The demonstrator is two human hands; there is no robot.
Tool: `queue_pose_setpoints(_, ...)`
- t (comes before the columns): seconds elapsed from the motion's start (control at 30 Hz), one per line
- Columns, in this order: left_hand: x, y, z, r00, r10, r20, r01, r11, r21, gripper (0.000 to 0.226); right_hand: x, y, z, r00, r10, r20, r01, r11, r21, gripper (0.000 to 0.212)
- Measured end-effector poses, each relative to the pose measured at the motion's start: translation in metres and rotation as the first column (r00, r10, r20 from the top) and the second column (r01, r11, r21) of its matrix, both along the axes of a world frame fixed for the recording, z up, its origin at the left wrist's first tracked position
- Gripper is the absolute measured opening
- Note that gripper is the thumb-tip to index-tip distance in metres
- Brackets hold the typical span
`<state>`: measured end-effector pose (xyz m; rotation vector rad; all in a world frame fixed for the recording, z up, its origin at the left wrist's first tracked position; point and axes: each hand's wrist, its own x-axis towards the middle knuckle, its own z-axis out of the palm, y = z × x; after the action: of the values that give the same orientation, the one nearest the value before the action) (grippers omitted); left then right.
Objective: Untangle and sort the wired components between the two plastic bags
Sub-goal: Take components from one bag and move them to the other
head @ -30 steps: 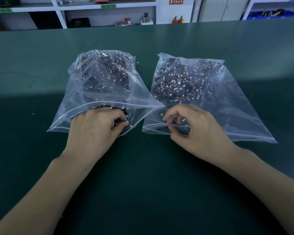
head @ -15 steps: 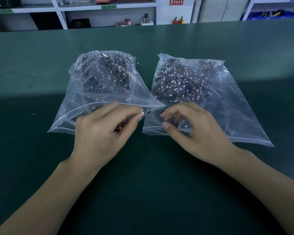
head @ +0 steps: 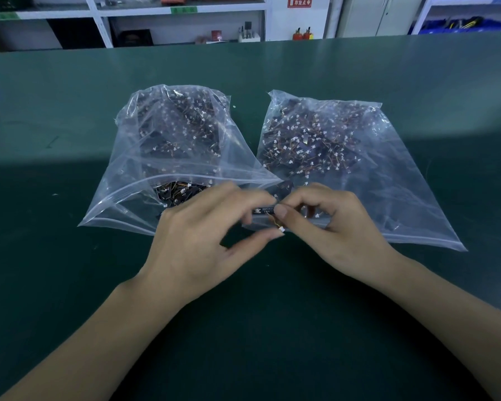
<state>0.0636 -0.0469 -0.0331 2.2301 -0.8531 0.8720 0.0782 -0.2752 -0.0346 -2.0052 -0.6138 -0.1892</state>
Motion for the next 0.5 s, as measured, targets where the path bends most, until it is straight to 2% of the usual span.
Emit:
queue_pose_setpoints(0.07, -0.0023, 0.0018, 0.0015, 0.993, 0.083, -0.085, -0.088, 0.994, -0.059, 0.023, -0.0003, 0.0002, 0.0004, 1.000, 0.004, 0.007, -0.004, 1.000, 0.001, 0.019)
queue_pose_setpoints(0.23, -0.0020, 0.0046, 0.0050, 0.974, 0.165, -0.153, -0.167, 0.986, 0.000, 0.017, -0.0034, 0.0032, 0.0051, 0.999, 0.018, 0.038, -0.020, 0.999, 0.041, 0.019)
queue_pose_setpoints(0.33, -0.0012, 0.0019, 0.0040, 0.977, 0.111, -0.180, -0.109, 0.994, 0.022, 0.021, -0.0040, 0.0034, 0.0050, 0.999, 0.022, 0.045, -0.023, 0.999, 0.037, 0.019)
queue_pose_setpoints(0.5, -0.0011, 0.0016, 0.0024, 0.971, -0.009, -0.238, -0.003, 0.999, -0.051, 0.023, -0.0038, 0.0031, 0.0045, 0.999, 0.021, 0.049, -0.022, 0.999, 0.033, 0.019)
